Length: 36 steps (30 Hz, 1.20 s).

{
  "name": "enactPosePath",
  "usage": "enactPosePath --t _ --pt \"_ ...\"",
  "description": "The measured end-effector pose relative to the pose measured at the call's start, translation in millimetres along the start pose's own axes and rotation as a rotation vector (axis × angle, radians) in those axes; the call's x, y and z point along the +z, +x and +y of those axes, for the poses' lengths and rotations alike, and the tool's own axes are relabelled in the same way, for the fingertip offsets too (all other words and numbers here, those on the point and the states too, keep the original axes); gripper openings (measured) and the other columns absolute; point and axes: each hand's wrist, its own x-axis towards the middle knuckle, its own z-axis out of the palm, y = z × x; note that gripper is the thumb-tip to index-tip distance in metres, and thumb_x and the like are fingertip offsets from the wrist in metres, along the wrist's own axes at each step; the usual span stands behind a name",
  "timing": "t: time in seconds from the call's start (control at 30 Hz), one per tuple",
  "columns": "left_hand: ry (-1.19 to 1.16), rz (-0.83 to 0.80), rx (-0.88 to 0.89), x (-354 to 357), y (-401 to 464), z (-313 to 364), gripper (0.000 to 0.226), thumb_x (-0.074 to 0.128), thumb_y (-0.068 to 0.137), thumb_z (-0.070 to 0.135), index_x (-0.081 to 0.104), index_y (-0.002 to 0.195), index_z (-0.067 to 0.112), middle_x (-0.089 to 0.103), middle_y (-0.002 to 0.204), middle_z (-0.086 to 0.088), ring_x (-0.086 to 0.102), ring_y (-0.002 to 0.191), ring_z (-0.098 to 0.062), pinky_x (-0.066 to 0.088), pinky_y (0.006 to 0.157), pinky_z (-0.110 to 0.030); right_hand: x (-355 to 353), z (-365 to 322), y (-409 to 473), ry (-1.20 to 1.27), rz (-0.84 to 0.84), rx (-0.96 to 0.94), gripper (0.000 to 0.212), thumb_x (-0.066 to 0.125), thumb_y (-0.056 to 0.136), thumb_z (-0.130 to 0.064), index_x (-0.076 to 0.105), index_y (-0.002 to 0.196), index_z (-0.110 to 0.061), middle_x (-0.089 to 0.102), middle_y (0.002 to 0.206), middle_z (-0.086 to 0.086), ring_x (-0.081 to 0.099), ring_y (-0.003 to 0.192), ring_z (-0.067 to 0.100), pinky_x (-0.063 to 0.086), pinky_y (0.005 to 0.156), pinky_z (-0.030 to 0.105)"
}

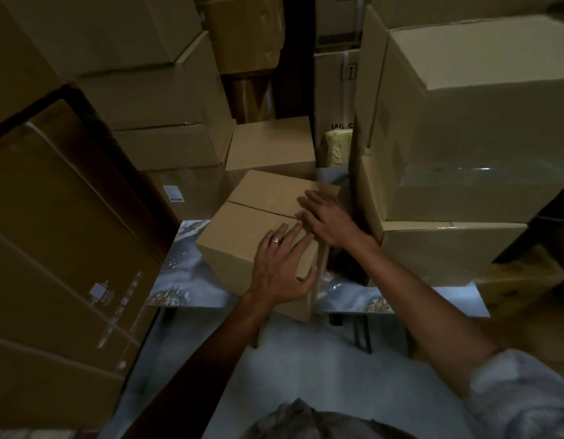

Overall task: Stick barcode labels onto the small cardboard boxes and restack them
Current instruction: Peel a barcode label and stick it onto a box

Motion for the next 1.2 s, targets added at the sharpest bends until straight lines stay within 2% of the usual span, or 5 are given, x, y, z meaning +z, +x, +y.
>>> enactPosePath --t 0.27,0.6,0.83,1.0,1.2 --pt "0.054 -0.094 0.186 -22 -26 -54 0.071 0.056 0.089 0.05 0.045 0.153 0.021 0.037 0.163 0.0 0.034 0.15 -0.024 0.033 0.115 -0.049 18 -20 -33 -0.112 0.075 0.044 0.073 0.017 0.099 -0.057 0.047 0.15 -0.015 0.042 0.159 0.007 0.032 0.149 0.025 0.025 0.116 0.042" --pt "0.172 -0.226 0.182 -54 -48 -114 0.072 0.044 0.095 0.055 0.029 0.16 0.028 0.024 0.168 -0.001 0.025 0.154 -0.026 0.028 0.117 -0.051 41 -62 -58 -0.17 0.17 0.12 0.061 0.036 0.101 -0.052 0.051 0.143 -0.01 0.048 0.152 0.011 0.04 0.14 0.027 0.028 0.108 0.04" --pt "0.19 -0.201 0.039 -70 -59 -149 0.07 0.045 0.094 0.055 0.033 0.158 0.031 0.029 0.167 -0.003 0.029 0.152 -0.03 0.033 0.113 -0.054 34 -76 -63 -0.291 0.139 0.02 0.041 0.038 0.099 -0.044 0.067 0.102 -0.016 0.067 0.105 0.004 0.054 0.1 0.026 0.042 0.083 0.04" --pt "0.187 -0.187 -0.074 -62 -55 -127 0.082 0.046 0.084 0.066 0.04 0.156 0.028 0.036 0.163 -0.008 0.035 0.148 -0.035 0.029 0.115 -0.061 0 -68 -38 0.035 0.059 0.103 0.057 0.034 0.106 -0.049 0.07 0.077 -0.014 0.063 0.072 0.005 0.06 0.071 0.018 0.047 0.066 0.034" --pt "0.171 -0.183 -0.193 -35 -17 -22 0.093 0.034 0.082 0.085 0.038 0.155 0.028 0.03 0.165 -0.009 0.03 0.149 -0.034 0.018 0.12 -0.059 -26 -30 38 0.169 0.019 0.067 0.048 0.039 0.108 -0.043 0.067 0.084 -0.011 0.067 0.083 0.009 0.064 0.077 0.021 0.049 0.071 0.036"
